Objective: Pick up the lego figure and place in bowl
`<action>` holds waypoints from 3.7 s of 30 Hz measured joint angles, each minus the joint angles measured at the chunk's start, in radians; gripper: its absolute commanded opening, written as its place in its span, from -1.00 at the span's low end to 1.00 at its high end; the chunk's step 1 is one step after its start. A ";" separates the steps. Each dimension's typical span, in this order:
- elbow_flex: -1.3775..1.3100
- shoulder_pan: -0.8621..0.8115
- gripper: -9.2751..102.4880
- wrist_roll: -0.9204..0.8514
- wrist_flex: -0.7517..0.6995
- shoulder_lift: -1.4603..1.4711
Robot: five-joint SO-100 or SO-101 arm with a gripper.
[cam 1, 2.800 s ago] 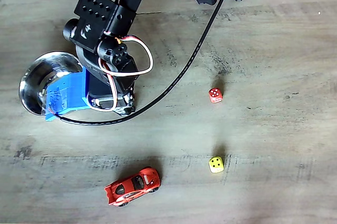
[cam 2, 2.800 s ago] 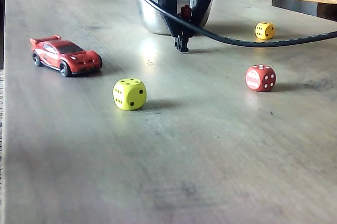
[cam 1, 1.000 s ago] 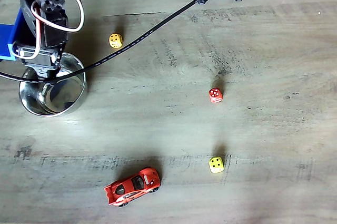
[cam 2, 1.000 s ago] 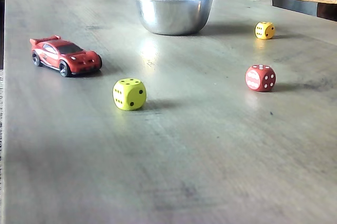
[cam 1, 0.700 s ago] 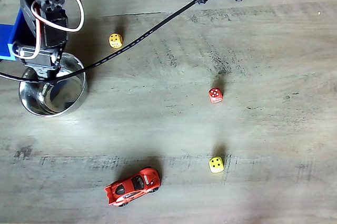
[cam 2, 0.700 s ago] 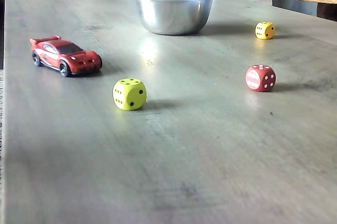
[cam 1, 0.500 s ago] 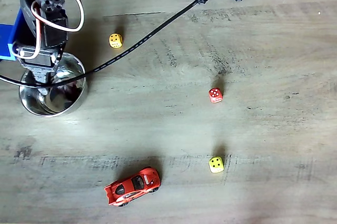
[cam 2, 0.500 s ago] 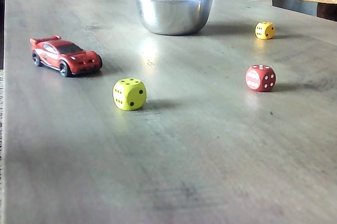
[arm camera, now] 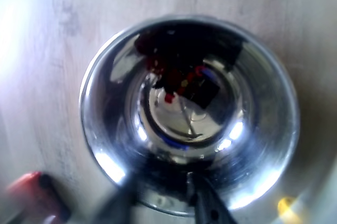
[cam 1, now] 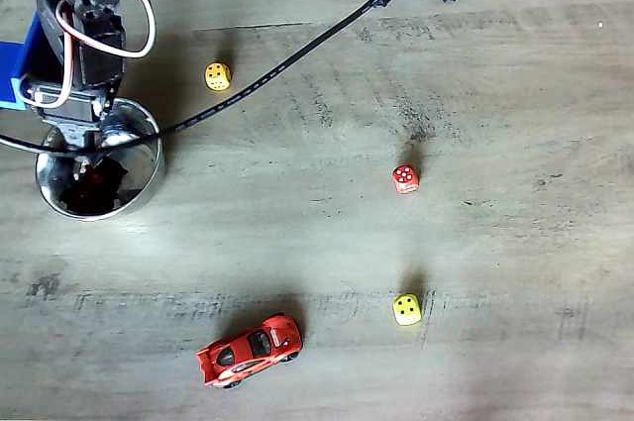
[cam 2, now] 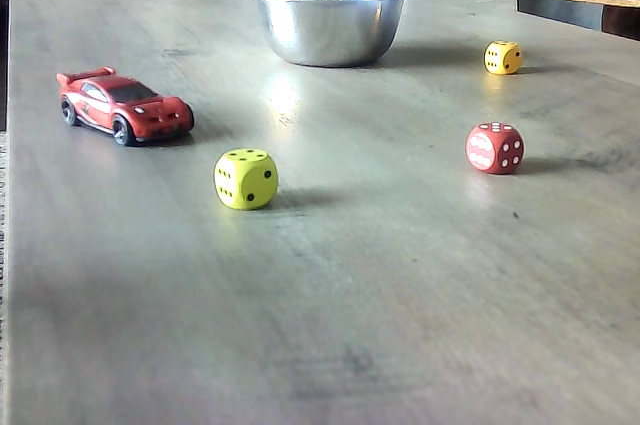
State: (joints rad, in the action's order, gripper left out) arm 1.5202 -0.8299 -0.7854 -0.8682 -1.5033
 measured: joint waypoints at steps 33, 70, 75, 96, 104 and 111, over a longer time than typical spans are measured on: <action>0.000 0.209 -0.84 -0.003 0.002 -0.124; 0.000 0.804 -0.83 0.005 0.002 -0.506; 0.000 0.818 -0.83 -0.005 0.002 -0.549; 0.296 0.930 -0.83 -0.235 0.002 -0.887; 0.453 0.946 -0.83 -0.330 0.002 -1.055; 0.588 0.945 -0.83 -0.459 0.002 -1.155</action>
State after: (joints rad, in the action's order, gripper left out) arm 2.1077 0.1150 -1.2441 -0.8667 -2.6584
